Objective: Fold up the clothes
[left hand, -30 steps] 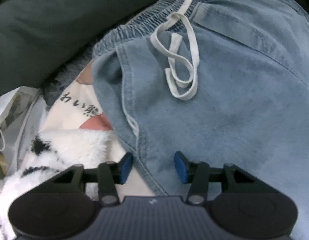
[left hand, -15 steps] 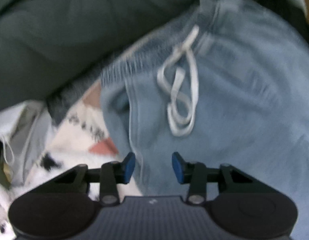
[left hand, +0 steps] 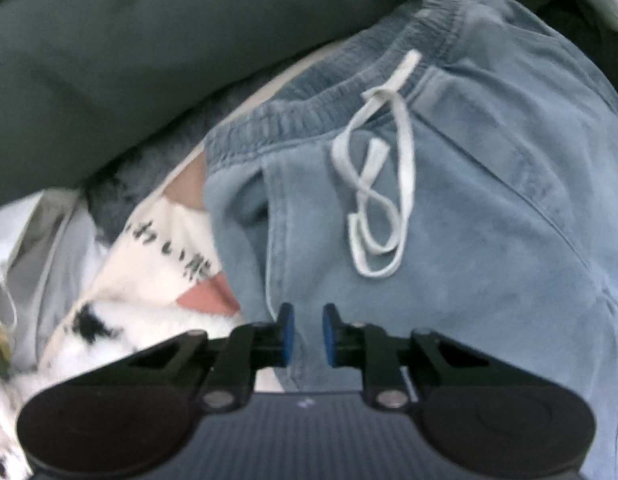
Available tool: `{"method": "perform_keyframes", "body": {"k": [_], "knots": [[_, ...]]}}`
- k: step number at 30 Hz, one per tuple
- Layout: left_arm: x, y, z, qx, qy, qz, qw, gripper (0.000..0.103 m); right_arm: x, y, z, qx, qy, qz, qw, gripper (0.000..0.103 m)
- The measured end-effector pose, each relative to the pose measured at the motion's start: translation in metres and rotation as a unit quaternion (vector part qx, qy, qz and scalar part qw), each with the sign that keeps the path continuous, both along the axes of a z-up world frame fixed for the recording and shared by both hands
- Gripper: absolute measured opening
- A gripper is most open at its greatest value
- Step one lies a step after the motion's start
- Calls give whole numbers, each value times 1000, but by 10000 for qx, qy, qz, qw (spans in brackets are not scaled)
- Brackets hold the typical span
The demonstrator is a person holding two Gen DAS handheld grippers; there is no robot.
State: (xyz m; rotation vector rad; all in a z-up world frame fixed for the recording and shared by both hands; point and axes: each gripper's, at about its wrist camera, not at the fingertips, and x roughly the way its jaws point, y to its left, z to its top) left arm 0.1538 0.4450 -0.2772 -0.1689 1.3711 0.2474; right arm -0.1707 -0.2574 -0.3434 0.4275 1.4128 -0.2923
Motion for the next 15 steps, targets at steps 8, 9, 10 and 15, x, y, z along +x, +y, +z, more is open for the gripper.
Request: {"method": "perform_keyframes", "body": {"k": [8,9,10,15], "knots": [[-26,-14,11,-238,-102,-413,9988,16,-16,8,-6,127,218,-41,9997,16],[-28,-16,8,-298,-60,-471,9984,17,-17,10,-8,130,231,-48,9996,16],[-30,-20,3,-277,5,-552,9981,18,-17,11,-9,140,241,-77,9996,16],[-37,-23,-26,-141,252,-546,9981,15,-23,-2,-12,503,212,-682,9962,18]]}}
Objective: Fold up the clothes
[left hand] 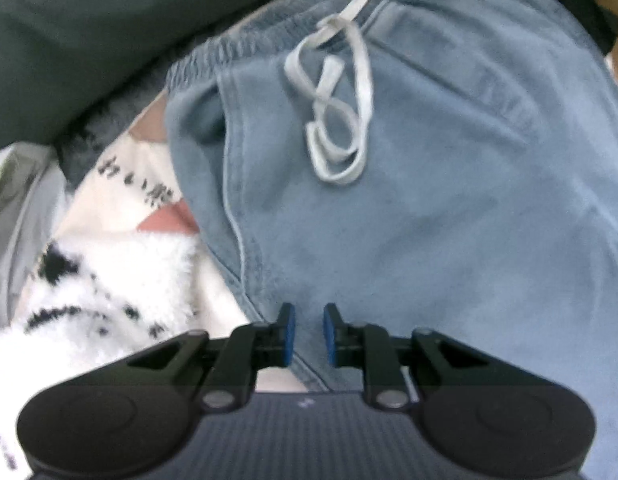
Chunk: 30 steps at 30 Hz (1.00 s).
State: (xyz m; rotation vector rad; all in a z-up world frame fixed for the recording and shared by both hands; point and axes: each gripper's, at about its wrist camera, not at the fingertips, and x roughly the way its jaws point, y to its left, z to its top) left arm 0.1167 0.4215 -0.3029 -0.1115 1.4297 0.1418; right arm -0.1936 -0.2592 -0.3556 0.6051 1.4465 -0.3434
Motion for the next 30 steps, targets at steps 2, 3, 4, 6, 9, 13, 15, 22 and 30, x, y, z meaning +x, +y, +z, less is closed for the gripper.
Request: {"method": "perform_keyframes", "body": {"k": [2,3,4,6,9,13,15,22,30], "knots": [[3,4,-6,89,-55,33,9999,5,-2,-2,1,62,-18,-42,10000,18],[5,6,-8,143,-82,28,9999,2,-4,-2,1,65,-28,-16,10000,18],[7,8,-9,198,-109,23,9997,3,-5,-2,1,59,-39,2,10000,18],[12,12,-12,313,-167,13,9994,3,-7,0,1,40,-61,4,10000,18],[21,19,-15,520,-301,21,9982,3,-10,4,1,-8,-85,-21,10000,18],[33,29,-21,512,-350,145,9980,3,-10,10,3,-37,-77,-1,10000,18],[37,30,-17,566,-295,170,9978,3,-10,13,3,-42,-62,41,10000,18],[48,24,22,377,-761,-59,9964,18,-13,11,3,-97,-97,-41,9999,18],[73,27,15,400,-799,171,9959,17,-16,17,4,-158,-68,-123,9998,19]]}}
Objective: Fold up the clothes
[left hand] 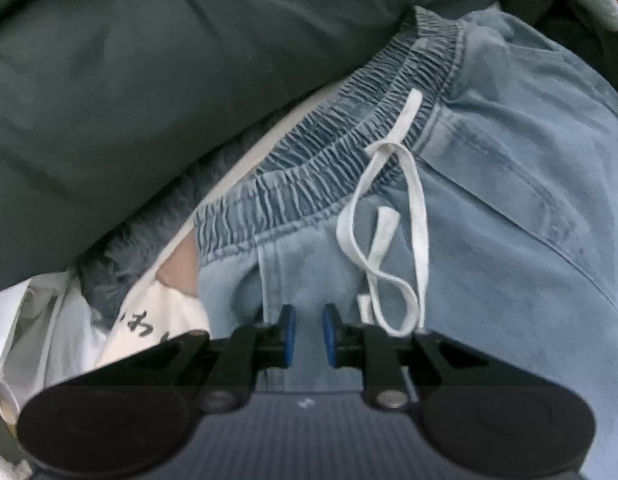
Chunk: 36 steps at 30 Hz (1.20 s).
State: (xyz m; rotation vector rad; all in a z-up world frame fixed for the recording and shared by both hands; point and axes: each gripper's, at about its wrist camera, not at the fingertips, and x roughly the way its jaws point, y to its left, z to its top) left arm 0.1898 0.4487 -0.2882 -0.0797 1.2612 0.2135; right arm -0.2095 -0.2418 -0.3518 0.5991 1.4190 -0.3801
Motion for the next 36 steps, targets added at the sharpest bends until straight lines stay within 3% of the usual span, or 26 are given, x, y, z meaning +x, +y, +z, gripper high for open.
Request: {"method": "perform_keyframes", "body": {"k": [4,7,11,16,21,26,30,31,36], "knots": [[11,5,-7,-42,-4,236,9997,17,-1,6,1,-84,-10,-63,9999,19],[19,10,-14,156,75,350,9992,3,2,13,-1,-116,-57,-228,9997,19],[23,23,-28,23,47,793,9968,3,5,12,-1,-34,-6,-322,9995,19],[30,8,-31,471,70,699,9964,3,8,18,-1,-74,45,-331,9994,19],[34,7,-18,442,295,701,9961,3,3,21,0,-57,-73,-434,9990,19],[24,-3,6,431,136,425,9981,11,-2,22,0,-39,-142,-398,9991,19],[25,-4,27,504,-449,368,9970,14,-1,26,1,-51,-134,-386,9992,19],[27,-3,26,541,-457,368,9968,19,0,27,1,-54,-133,-379,9992,19],[40,12,1,640,-51,344,9973,18,3,32,2,-46,-86,-334,9994,19]]}}
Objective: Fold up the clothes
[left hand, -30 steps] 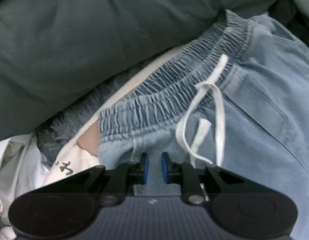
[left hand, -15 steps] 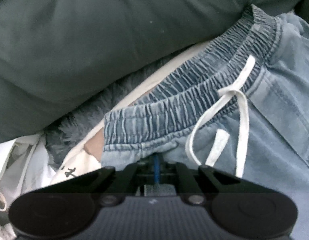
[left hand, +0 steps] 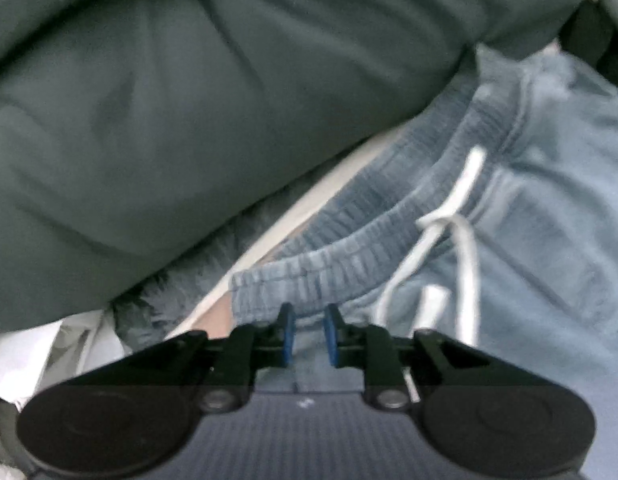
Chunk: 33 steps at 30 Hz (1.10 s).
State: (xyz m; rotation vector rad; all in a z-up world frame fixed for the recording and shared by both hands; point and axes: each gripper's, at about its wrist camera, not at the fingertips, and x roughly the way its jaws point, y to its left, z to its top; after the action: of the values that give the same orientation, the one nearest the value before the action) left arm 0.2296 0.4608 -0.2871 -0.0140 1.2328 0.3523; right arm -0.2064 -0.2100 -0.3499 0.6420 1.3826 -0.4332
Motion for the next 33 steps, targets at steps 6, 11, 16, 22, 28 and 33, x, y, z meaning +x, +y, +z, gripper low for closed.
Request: {"method": "perform_keyframes", "body": {"k": [6,11,16,22,28,33], "knots": [[14,24,-14,-141,141,71,9998,3,-4,-12,-1,-26,-129,-85,9999,19],[22,19,4,-128,123,34,9998,6,-3,-13,-2,-28,-38,-50,10000,19],[26,6,41,-479,-199,-204,9984,10,-4,-13,-2,-17,-55,-66,10000,19],[36,-36,57,-873,-299,-751,9929,16,-3,-24,-5,32,-11,-96,9999,19],[53,-80,48,-1197,-442,-1012,9867,17,1,-24,-4,31,79,47,10000,19],[89,-110,39,-1208,-654,-1146,9839,17,11,-30,1,88,183,150,9997,19]]}}
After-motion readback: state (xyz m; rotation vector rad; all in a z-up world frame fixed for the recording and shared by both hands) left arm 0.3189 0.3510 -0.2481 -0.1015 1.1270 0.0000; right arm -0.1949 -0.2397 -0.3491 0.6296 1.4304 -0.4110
